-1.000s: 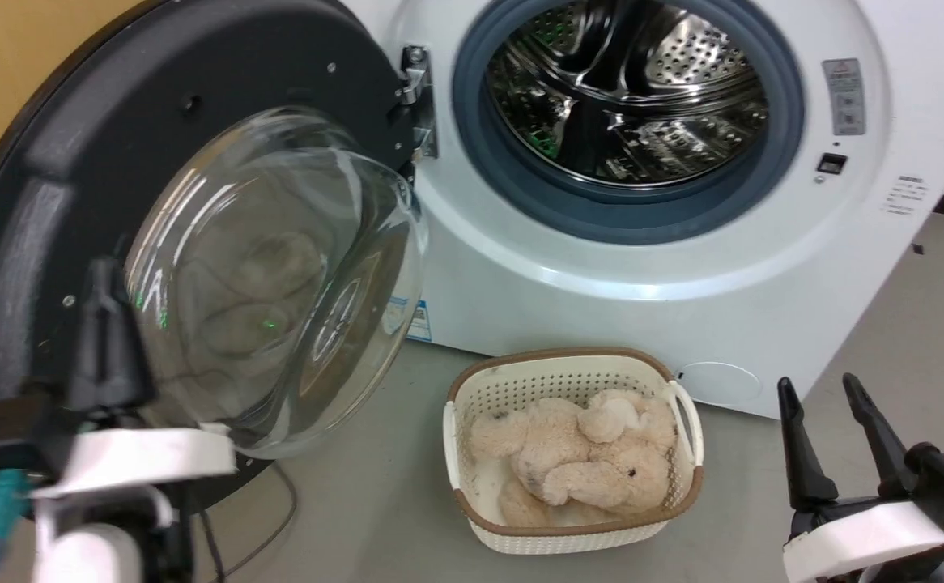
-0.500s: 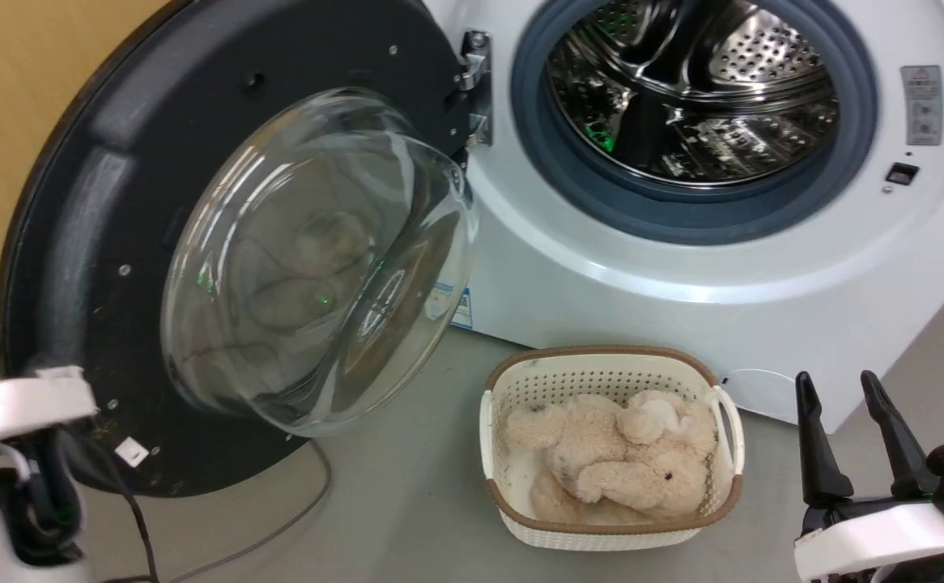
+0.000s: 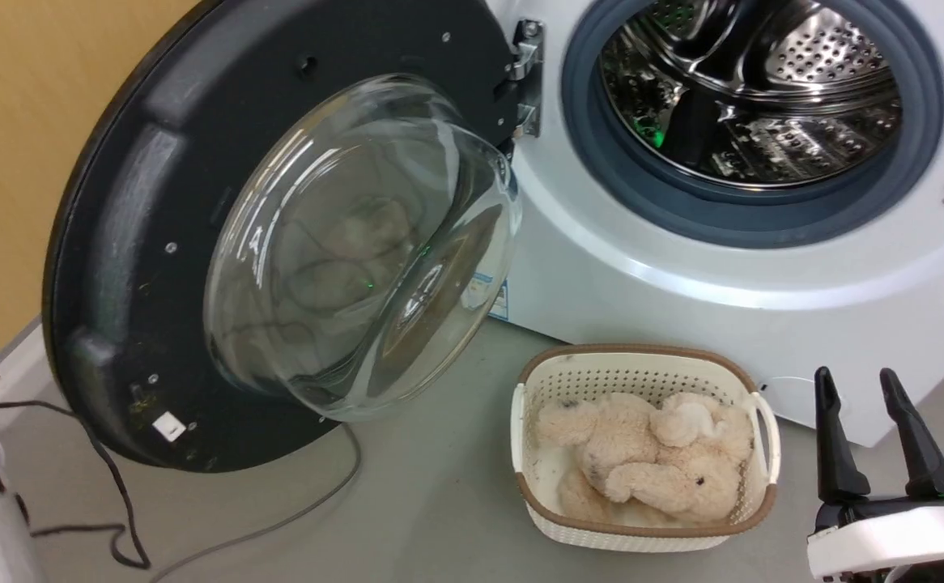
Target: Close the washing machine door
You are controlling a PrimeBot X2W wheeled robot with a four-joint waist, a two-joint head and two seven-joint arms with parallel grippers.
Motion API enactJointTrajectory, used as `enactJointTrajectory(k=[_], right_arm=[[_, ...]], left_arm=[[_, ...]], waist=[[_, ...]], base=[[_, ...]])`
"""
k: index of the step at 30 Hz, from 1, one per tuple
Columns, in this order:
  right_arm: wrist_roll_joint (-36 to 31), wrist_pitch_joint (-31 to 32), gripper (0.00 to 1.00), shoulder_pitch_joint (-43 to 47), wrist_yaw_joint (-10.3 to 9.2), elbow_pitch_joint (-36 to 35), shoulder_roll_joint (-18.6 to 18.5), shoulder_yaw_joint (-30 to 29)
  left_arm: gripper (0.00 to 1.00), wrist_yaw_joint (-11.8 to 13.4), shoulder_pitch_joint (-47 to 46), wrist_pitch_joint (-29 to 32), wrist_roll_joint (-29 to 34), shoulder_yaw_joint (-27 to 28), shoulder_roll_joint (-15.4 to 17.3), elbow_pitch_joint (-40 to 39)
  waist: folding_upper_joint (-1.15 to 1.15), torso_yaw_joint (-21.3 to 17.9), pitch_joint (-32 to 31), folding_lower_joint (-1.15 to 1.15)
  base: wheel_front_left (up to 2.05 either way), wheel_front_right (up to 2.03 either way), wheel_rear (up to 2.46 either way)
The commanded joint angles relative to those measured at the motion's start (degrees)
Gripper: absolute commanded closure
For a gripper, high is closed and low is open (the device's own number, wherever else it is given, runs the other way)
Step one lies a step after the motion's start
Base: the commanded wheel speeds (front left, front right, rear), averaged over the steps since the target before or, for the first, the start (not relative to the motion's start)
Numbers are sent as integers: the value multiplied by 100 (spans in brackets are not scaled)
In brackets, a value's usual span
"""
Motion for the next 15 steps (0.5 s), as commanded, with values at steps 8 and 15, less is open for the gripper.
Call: enactJointTrajectory(k=[8, 15], right_arm=[[118, -139, 0, -50, 3, -14, 16, -48], [202, -234, 0, -57, 4, -19, 18, -123]], left_arm=[[100, -92, -813, 1025, -826, 142, 475, 1127], [100, -151, -1257, 2184, -1463, -176, 747, 1606]], waist=[[0, 166, 106, -1], [0, 304, 204, -1]], base=[[0, 0, 0], [0, 0, 0]])
